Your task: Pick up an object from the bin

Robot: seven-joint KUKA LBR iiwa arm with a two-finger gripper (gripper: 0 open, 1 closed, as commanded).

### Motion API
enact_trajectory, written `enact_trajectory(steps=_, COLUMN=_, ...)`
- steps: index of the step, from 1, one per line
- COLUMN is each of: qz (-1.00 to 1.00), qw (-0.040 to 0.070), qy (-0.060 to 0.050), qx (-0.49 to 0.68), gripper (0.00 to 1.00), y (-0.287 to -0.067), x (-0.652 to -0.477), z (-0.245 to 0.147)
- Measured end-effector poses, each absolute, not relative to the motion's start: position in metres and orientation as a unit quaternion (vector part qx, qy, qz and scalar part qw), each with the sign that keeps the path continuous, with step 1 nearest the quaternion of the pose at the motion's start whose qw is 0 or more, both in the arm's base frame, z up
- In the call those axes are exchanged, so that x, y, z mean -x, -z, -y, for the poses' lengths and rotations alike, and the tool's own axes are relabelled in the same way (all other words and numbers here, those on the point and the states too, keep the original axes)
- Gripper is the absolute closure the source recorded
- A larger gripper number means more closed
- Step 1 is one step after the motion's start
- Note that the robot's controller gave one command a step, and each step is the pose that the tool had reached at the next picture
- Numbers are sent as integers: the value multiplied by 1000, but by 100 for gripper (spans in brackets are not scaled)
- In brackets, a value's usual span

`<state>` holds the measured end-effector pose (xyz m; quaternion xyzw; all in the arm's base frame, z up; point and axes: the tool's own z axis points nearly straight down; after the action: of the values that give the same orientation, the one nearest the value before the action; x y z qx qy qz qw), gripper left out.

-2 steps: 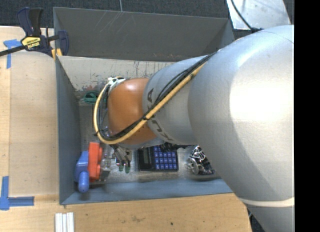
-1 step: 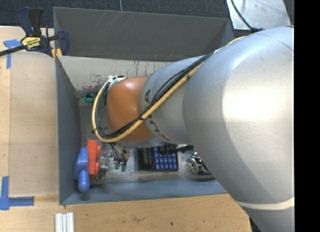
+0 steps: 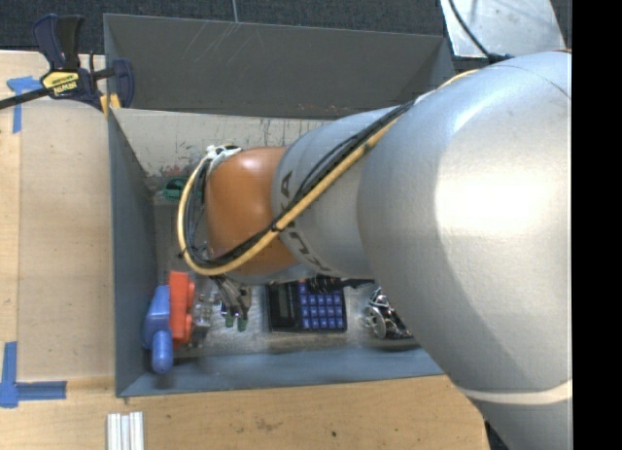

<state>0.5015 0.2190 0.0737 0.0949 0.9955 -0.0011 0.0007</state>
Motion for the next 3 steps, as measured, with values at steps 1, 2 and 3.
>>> enact_trajectory(steps=1, qz=-999, qw=2, qy=0, qx=44, gripper=0, y=-74, x=-506, z=-227)
enact_trajectory(steps=2, qz=-999, qw=5, qy=-2, qx=33, gripper=0, y=-74, x=-500, z=-221)
enact_trajectory(steps=3, qz=-999, qw=5, qy=-2, qx=44, gripper=0, y=-74, x=-499, z=-220)
